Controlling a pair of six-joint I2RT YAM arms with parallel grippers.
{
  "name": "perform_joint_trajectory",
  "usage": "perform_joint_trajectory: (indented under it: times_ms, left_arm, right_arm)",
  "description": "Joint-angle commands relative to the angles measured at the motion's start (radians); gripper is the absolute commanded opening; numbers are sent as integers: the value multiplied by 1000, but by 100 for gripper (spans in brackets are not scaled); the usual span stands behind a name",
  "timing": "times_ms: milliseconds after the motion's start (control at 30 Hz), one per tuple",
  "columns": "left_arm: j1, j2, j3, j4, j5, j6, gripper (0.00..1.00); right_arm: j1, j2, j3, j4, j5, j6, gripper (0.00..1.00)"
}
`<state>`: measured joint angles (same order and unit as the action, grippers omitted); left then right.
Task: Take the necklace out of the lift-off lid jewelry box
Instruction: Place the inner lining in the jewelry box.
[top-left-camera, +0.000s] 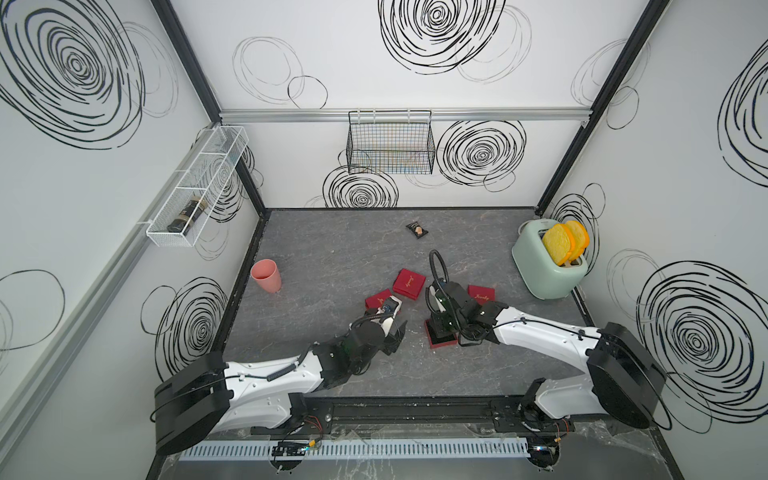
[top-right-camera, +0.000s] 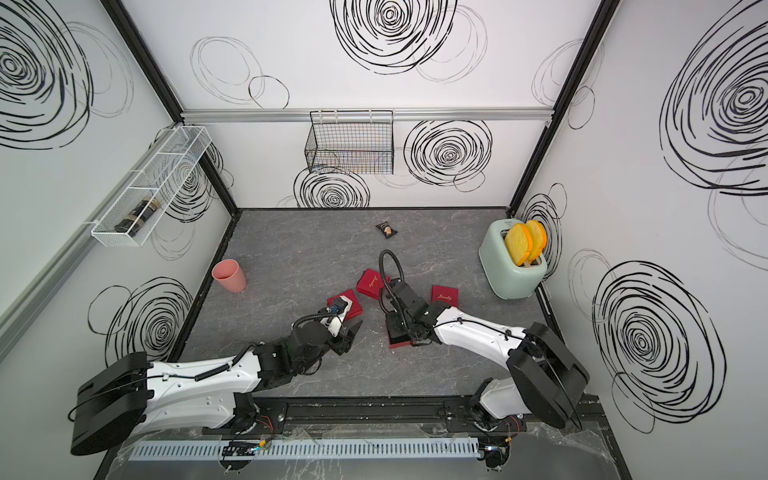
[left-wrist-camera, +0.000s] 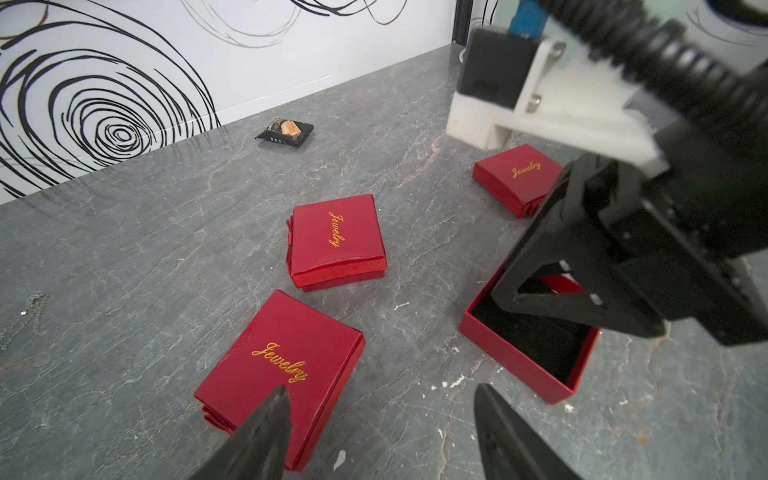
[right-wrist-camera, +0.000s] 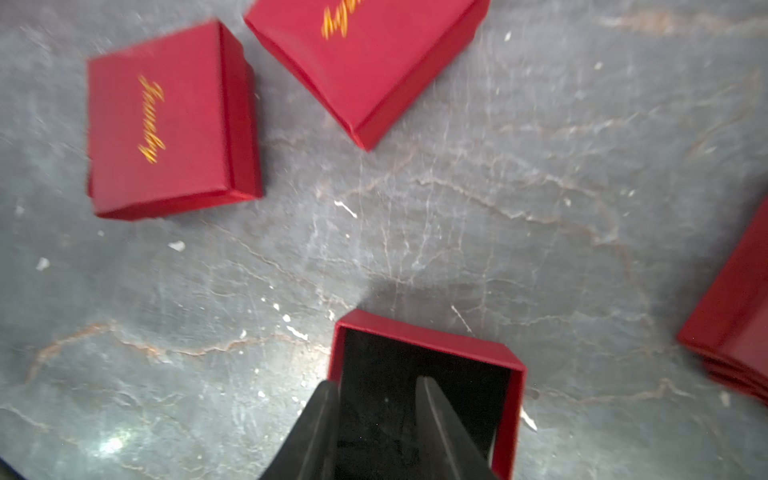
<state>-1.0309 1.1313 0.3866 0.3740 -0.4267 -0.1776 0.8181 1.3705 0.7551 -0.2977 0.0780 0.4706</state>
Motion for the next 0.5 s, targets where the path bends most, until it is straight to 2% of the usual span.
perform_joint_trajectory:
  times_ms: [0, 267, 467]
  left_arm:
    - [9, -23, -11, -2, -13, -1, 74]
    - [18, -63, -15, -20, -11, -3, 80]
    - [24, -95, -15, -37, -4, 7, 80]
  right_arm:
    - [-15, -19, 15, -78, 22, 2, 36]
    - [-26, 12, -15, -65, 13, 4, 33]
    - [-27, 98, -10, -56, 28, -3, 32]
